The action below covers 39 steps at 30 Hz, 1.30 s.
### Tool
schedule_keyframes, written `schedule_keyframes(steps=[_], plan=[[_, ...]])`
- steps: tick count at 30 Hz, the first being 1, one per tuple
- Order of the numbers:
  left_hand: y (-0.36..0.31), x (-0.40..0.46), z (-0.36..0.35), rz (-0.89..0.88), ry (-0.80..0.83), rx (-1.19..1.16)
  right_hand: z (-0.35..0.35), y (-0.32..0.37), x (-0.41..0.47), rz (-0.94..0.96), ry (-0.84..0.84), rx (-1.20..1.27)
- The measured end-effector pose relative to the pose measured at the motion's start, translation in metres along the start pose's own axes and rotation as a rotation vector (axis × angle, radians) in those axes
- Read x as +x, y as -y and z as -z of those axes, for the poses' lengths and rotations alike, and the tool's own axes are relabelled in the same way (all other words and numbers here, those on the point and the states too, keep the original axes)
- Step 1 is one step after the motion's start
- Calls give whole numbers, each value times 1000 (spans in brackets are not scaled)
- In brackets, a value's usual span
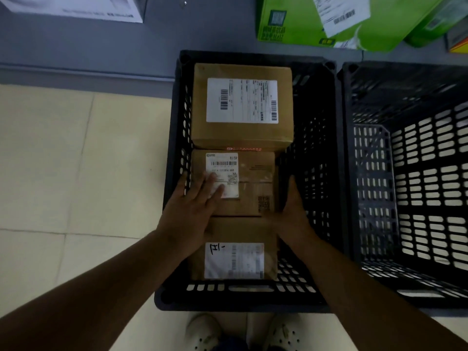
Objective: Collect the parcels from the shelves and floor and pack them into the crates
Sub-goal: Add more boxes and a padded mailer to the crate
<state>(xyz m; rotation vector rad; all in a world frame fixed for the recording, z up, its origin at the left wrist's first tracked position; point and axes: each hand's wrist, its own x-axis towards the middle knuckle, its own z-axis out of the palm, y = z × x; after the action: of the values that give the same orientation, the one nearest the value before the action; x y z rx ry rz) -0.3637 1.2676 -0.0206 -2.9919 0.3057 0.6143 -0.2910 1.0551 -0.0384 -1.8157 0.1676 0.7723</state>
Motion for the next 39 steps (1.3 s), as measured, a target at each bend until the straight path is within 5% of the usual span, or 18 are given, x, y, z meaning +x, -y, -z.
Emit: schedule_keyframes(steps=[8,13,23,28,39], plan=[[7,51,0,-15,218,-86,4,55,58,244,-81,-138],[9,60,-2,-33,275,-78,-7,45,66,213,-184,-378],[5,48,16,5,300,-65,27,71,46,168,133,-456],[-6,24,66,59,320,-100,47,94,-7,73,97,-558],[-53,-67,251,93,64,-398,100,191,-191,32,-85,-515]])
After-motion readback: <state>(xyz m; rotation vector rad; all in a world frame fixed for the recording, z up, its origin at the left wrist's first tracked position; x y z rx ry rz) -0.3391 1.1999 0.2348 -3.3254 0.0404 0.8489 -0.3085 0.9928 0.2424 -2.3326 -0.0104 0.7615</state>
